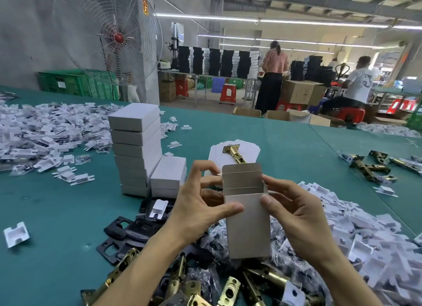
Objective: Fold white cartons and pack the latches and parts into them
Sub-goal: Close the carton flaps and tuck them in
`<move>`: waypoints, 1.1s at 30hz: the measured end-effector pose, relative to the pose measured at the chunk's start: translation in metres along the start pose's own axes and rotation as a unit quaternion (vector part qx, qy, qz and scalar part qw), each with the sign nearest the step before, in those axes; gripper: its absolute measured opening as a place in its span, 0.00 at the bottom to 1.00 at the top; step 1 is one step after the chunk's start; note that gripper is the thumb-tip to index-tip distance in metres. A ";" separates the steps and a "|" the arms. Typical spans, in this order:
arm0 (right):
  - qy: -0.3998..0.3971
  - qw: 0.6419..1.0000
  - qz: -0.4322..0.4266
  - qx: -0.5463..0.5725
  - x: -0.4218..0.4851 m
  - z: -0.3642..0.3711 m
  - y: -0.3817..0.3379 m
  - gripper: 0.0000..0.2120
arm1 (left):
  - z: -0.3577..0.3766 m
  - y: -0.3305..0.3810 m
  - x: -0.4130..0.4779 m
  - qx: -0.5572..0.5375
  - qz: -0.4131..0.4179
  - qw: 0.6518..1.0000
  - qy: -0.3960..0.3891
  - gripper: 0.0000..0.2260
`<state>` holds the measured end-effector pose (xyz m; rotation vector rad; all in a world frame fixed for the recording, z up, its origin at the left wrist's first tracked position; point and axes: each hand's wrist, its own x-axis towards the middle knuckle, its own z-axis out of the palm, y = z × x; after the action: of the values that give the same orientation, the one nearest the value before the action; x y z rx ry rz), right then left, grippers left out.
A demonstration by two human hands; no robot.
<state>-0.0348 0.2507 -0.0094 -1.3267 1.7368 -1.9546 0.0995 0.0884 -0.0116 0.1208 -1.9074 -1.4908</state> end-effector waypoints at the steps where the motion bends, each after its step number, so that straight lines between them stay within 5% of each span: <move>1: -0.002 1.000 0.002 0.003 0.000 -0.002 0.001 0.17 | 0.001 0.001 -0.001 0.001 0.009 1.000 -0.013 0.25; 5: -0.035 0.999 0.022 -0.023 0.001 -0.006 0.000 0.15 | 0.004 -0.001 -0.002 0.034 0.001 0.999 -0.026 0.14; 18: -0.122 0.985 0.025 -0.120 0.004 -0.015 -0.009 0.03 | 0.012 0.000 -0.003 0.040 -0.054 0.992 -0.105 0.17; 23: -0.107 0.979 0.019 -0.174 0.004 -0.021 -0.009 0.06 | 0.005 0.002 -0.001 -0.021 -0.037 0.999 -0.003 0.10; 33: -0.073 0.995 -0.058 -0.027 0.003 -0.005 -0.017 0.21 | 0.003 0.001 0.001 -0.059 -0.064 0.996 -0.015 0.09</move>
<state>-0.0331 0.2571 0.0072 -1.5794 1.6906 -1.8264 0.0975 0.0911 -0.0102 0.1687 -1.8603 -1.6954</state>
